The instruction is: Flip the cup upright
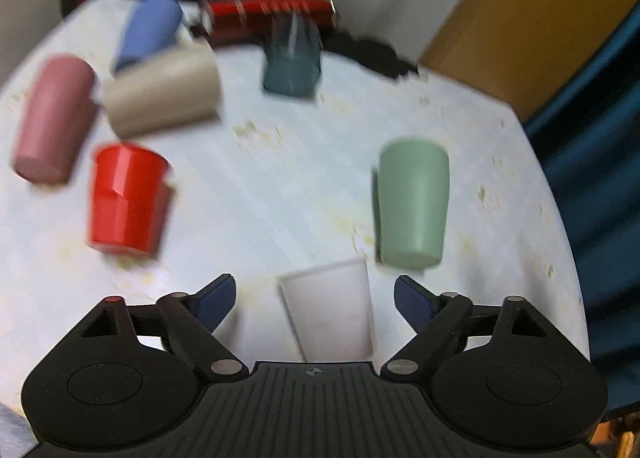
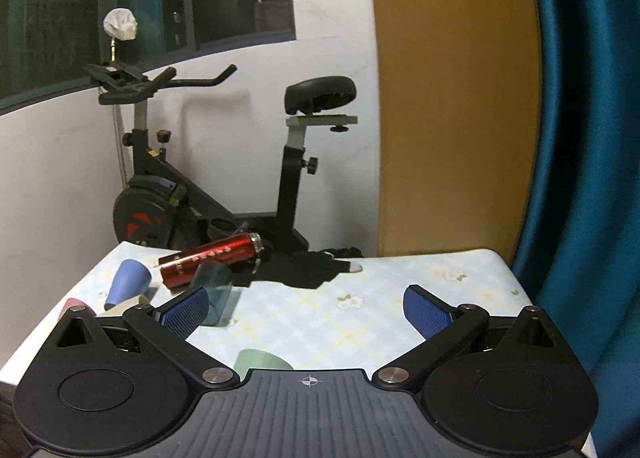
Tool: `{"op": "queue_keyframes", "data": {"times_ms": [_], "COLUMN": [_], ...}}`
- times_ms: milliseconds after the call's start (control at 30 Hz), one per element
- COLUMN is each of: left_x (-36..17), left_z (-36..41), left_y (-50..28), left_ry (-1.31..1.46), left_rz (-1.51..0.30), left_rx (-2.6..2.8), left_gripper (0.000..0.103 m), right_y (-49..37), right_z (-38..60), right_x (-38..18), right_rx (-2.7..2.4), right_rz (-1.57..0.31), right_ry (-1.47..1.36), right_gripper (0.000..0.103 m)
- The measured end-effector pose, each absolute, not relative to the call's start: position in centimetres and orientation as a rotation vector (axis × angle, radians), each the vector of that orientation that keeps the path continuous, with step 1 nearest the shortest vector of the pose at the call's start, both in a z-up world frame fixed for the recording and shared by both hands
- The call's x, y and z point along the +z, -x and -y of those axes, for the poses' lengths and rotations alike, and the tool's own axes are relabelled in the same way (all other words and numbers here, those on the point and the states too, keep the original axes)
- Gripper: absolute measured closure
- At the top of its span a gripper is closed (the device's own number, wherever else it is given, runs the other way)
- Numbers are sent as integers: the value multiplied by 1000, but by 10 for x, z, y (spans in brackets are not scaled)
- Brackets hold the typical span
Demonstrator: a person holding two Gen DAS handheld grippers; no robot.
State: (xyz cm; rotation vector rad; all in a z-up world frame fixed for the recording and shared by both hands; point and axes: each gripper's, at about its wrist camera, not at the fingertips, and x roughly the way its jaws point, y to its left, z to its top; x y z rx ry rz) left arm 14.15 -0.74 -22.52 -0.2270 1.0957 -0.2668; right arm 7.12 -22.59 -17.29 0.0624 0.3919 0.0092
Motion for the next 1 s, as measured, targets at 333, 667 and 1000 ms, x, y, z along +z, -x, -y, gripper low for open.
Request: {"op": "queue_keyframes", "data": {"times_ms": [333, 667, 1000], "left_x": [-258, -268, -265], "left_z": [16, 21, 17], "left_y": [-158, -169, -163], "left_ry": [269, 267, 247], "left_rz": [-1206, -1222, -1165], "left_rx": [-287, -286, -325], "left_gripper": [21, 27, 40], "right_y": [-82, -87, -86], "right_z": [236, 237, 236], "right_x": [-196, -204, -205], "right_rx": [-20, -21, -13], "right_rz": [-464, -496, -506], "right_ry": [-94, -112, -126], "right_gripper": [0, 0, 0]}}
